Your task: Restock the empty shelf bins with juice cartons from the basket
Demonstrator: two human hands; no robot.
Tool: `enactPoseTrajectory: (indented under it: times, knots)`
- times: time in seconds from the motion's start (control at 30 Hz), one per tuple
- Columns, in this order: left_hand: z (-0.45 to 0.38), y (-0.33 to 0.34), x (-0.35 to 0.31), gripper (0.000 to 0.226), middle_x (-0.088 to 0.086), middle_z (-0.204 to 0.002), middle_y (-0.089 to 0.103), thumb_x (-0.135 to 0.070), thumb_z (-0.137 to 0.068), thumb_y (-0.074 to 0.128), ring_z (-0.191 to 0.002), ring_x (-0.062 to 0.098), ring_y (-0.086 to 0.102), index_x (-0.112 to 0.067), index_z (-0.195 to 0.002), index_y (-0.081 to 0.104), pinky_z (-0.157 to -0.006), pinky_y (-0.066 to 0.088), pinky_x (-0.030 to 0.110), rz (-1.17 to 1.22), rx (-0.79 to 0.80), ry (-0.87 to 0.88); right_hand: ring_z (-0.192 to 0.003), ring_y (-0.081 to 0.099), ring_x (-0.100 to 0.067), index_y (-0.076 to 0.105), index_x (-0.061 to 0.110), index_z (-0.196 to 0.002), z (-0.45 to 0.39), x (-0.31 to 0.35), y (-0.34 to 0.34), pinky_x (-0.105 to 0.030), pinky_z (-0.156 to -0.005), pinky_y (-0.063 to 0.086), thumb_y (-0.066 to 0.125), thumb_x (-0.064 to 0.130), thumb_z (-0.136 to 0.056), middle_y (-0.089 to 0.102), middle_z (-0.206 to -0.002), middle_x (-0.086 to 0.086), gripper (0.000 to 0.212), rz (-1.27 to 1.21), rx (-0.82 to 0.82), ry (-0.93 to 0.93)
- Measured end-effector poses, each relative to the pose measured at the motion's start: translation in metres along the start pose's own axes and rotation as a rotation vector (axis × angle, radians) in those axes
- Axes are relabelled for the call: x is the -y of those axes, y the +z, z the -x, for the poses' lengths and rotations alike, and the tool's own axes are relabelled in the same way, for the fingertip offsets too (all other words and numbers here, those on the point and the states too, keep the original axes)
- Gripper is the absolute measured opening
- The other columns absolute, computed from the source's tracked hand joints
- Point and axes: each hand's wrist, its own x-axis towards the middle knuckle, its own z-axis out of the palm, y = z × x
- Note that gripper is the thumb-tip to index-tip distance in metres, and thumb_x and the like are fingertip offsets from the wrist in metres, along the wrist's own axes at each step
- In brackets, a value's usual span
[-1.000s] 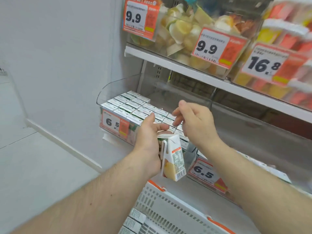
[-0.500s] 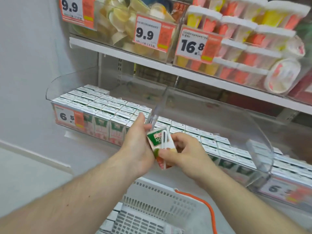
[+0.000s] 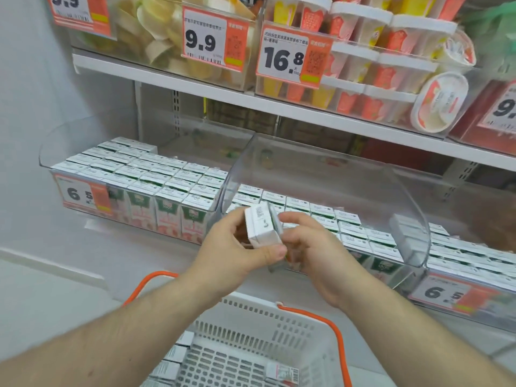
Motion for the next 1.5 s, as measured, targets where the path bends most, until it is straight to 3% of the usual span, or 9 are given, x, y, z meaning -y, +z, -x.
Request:
enactPoseTrajectory:
  times: [0.1,0.2,0.33,0.53,0.73,0.87,1.03,1.2,1.5]
  knots:
    - [0.003,0.007,0.000,0.048,-0.011,-0.079,0.068,-0.019,-0.058,0.094,-0.070,0.000,0.061,-0.029,-0.088,0.057,-0.062,0.048,0.017,-0.264,-0.208,0.136,-0.069,0.059,-0.019,0.065,0.016,-0.099,0.007,0.001,-0.002,-0.022,-0.057,0.045,0.058,0.008,-0.091,0.067,-0.085,-0.014,0.013,0.180,-0.189,-0.150]
    - [0.002,0.008,0.004,0.044,-0.009,-0.084,0.057,-0.027,-0.063,0.090,-0.078,0.010,0.056,-0.034,-0.084,0.052,-0.064,0.044,0.021,-0.524,-0.329,0.273,-0.059,0.054,-0.017,0.068,0.011,-0.087,0.018,0.005,0.003,-0.023,-0.050,0.040,0.057,0.014,-0.093,0.066,-0.078,-0.017,0.013,0.160,-0.227,-0.217]
    - [-0.002,0.005,0.016,0.034,0.000,-0.089,0.051,-0.033,-0.065,0.071,-0.085,0.021,0.045,-0.021,-0.094,0.059,-0.075,0.029,0.018,-0.892,-0.312,0.578,-0.057,0.060,-0.018,0.066,0.009,-0.092,0.025,0.010,0.009,-0.021,-0.045,0.041,0.057,0.025,-0.093,0.070,-0.079,-0.009,0.018,0.154,-0.118,-0.190]
    - [-0.007,0.002,0.019,0.049,0.010,-0.093,0.058,-0.012,-0.061,0.081,-0.084,0.034,0.054,-0.018,-0.101,0.053,-0.084,0.030,0.024,-1.076,-0.274,0.771,-0.061,0.065,-0.018,0.065,0.007,-0.099,0.023,0.006,0.012,-0.027,-0.051,0.050,0.062,0.034,-0.092,0.071,-0.085,-0.014,0.028,0.015,-0.086,-0.087]
    - [-0.003,0.004,0.018,0.062,0.003,-0.132,0.048,-0.013,-0.072,0.063,-0.122,0.026,0.046,-0.014,-0.132,0.047,-0.110,0.026,0.027,-0.978,-0.077,0.765,-0.068,0.061,-0.005,0.066,0.024,-0.078,0.016,0.010,-0.011,-0.021,-0.063,0.050,0.069,0.027,-0.079,0.065,-0.071,0.014,0.005,0.359,-0.483,-0.529]
    - [-0.002,0.006,0.028,0.085,0.001,-0.152,0.030,-0.026,-0.069,0.062,-0.142,0.029,0.019,-0.026,-0.146,0.026,-0.110,0.017,0.046,-1.283,0.028,0.481,-0.077,0.057,-0.006,0.066,0.024,-0.093,0.009,0.021,-0.056,-0.020,-0.072,0.043,0.063,0.032,-0.081,0.061,-0.080,0.014,0.015,0.751,-0.805,-0.845]
    - [-0.002,0.009,0.035,0.092,-0.009,-0.160,-0.016,-0.032,-0.087,0.055,-0.144,0.023,-0.025,-0.039,-0.152,-0.009,-0.114,-0.016,0.049,-1.484,0.201,0.239,-0.101,0.059,-0.021,0.064,0.016,-0.115,-0.020,0.014,-0.108,-0.025,-0.080,0.036,0.056,0.031,-0.093,0.066,-0.112,0.000,0.028,1.016,-0.914,-0.620]
    - [0.000,0.011,0.038,0.093,-0.006,-0.162,-0.006,-0.029,-0.083,0.058,-0.144,0.021,-0.021,-0.036,-0.154,-0.001,-0.112,-0.020,0.045,-1.432,0.171,0.245,-0.116,0.055,-0.028,0.059,0.013,-0.131,-0.032,0.009,-0.127,-0.034,-0.094,0.040,0.052,0.027,-0.097,0.055,-0.136,-0.005,0.038,1.123,-0.894,-0.477]
    - [0.001,0.014,0.032,0.098,-0.010,-0.157,-0.024,-0.026,-0.085,0.054,-0.142,0.022,-0.030,-0.036,-0.150,-0.018,-0.113,-0.021,0.047,-1.515,0.216,0.150,-0.096,0.059,-0.037,0.066,0.007,-0.102,-0.055,0.006,-0.128,-0.031,-0.072,0.038,0.046,0.023,-0.096,0.063,-0.108,-0.014,0.026,1.299,-0.754,-0.049]
